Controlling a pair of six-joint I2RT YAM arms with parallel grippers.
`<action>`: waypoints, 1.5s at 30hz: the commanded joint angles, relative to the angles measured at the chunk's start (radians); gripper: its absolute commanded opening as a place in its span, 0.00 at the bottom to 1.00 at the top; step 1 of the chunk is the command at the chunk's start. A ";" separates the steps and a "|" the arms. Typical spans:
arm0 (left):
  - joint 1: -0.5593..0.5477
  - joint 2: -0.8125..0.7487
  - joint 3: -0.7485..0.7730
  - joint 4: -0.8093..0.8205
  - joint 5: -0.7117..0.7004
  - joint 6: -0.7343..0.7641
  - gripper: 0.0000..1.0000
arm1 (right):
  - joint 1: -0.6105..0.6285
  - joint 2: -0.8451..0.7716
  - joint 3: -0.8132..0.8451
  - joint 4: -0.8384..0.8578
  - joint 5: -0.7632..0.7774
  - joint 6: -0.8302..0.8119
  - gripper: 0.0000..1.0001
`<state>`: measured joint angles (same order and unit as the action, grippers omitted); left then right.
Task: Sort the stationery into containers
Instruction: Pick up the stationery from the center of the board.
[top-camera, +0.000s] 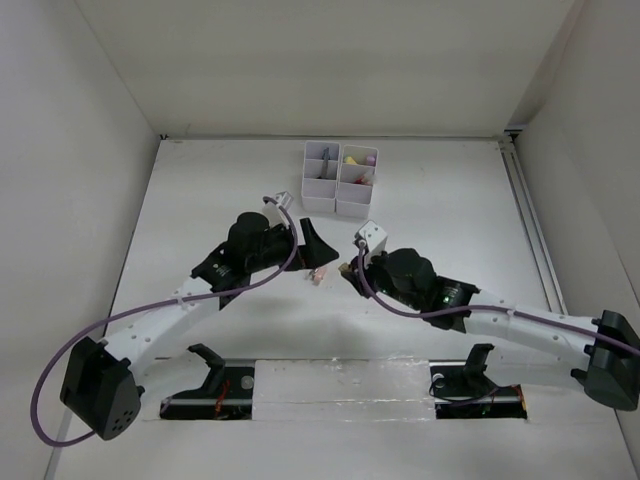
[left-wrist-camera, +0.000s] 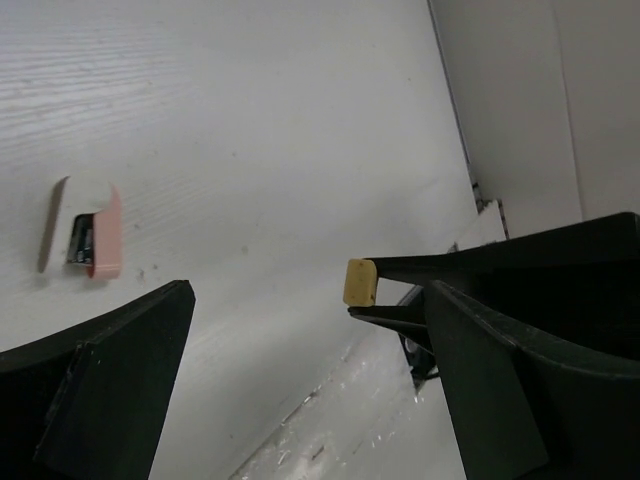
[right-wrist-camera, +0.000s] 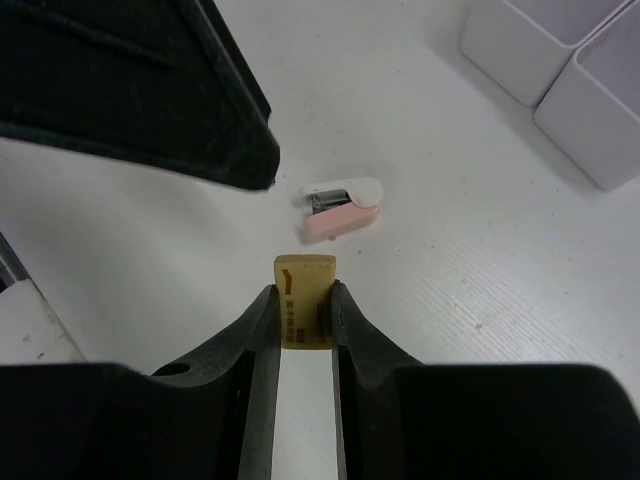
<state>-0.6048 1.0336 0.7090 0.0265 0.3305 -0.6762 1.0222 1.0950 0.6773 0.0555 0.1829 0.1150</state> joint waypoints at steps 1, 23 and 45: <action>-0.018 0.006 -0.016 0.168 0.195 -0.011 0.95 | 0.007 -0.044 -0.010 0.070 -0.003 -0.049 0.00; -0.018 0.167 -0.059 0.366 0.294 -0.091 0.45 | 0.007 -0.035 0.002 0.159 -0.048 -0.040 0.00; -0.018 0.148 -0.031 0.362 0.274 -0.102 0.00 | 0.007 -0.029 -0.007 0.201 0.007 -0.020 0.98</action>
<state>-0.6209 1.2263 0.6601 0.3683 0.6170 -0.7731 1.0222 1.0924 0.6533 0.1680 0.1768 0.0879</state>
